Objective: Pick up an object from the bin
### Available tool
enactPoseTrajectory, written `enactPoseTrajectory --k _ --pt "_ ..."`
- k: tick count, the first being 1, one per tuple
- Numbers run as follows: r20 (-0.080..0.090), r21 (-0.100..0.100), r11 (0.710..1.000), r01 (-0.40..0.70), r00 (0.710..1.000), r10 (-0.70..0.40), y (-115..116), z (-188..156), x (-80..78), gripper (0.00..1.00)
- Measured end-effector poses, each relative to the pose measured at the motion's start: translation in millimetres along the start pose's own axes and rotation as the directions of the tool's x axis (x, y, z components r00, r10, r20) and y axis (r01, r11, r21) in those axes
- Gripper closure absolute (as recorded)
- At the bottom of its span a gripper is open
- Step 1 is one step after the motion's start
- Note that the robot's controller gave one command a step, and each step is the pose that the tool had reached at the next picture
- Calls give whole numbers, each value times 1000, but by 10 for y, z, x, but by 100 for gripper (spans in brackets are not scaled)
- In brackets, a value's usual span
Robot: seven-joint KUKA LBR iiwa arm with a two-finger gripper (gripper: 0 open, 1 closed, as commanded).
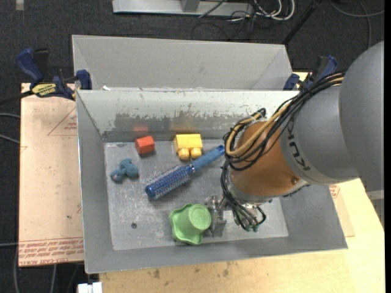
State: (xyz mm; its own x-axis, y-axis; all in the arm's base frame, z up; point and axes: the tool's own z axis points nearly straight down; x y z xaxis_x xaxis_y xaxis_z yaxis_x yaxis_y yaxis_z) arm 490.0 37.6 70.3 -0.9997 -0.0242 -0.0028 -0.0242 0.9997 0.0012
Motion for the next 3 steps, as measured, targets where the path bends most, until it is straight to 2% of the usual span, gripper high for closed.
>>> enactPoseTrajectory --k 1,2,3 --pt "-1 0 967 -256 967 256 -69 -132 6 100" --pt "-1 1 967 -255 967 255 -68 -129 8 0" --pt "5 -1 968 -252 968 252 -34 -245 -1056 0"
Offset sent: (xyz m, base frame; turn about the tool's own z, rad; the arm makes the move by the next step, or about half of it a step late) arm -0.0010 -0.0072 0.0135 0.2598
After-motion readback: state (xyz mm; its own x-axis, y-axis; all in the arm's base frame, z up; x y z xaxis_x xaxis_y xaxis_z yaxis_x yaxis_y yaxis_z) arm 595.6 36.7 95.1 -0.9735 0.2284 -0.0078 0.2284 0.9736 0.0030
